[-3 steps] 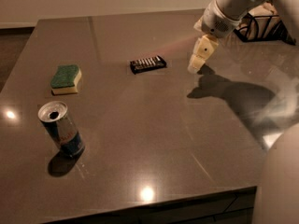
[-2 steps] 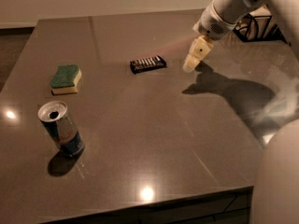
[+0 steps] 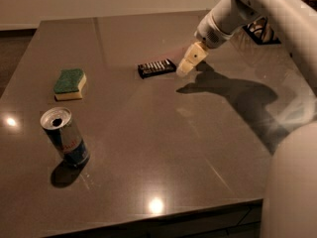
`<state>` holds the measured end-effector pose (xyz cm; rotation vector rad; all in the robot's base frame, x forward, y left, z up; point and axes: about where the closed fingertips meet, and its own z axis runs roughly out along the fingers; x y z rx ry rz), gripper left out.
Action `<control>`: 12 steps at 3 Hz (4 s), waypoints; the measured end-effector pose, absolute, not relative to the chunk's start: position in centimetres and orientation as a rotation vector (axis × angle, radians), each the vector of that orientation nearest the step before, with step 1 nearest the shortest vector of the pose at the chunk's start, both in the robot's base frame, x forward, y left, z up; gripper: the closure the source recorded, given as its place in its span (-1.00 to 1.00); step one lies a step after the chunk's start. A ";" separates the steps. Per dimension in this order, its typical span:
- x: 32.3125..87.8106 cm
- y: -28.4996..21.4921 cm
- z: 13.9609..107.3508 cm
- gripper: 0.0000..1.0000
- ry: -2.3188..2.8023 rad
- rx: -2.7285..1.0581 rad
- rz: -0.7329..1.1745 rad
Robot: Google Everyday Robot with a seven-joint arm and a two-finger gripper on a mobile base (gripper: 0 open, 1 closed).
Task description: Pick rxbar chocolate
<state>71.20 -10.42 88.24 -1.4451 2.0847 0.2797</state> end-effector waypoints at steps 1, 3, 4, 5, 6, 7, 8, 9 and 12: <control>72.2 -8.8 87.1 -1.00 2.090 -1.414 0.319; 73.1 -6.6 85.2 -1.00 2.068 -1.442 0.338; 73.4 -5.9 84.5 -1.00 2.068 -1.463 0.337; 73.5 -5.1 84.3 -1.00 2.073 -1.494 0.351; 73.4 -4.1 84.2 -0.65 2.073 -1.524 0.382; 73.3 -3.6 83.8 -0.20 2.083 -1.556 0.409; 73.1 -3.6 83.7 0.28 2.087 -1.579 0.434; 72.4 -3.4 85.1 0.76 2.054 -1.593 0.475; 67.8 -2.5 95.2 1.00 1.832 -1.654 0.581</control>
Offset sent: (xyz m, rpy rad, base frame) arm 0.0236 0.0415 -0.0312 0.0616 0.0199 0.0105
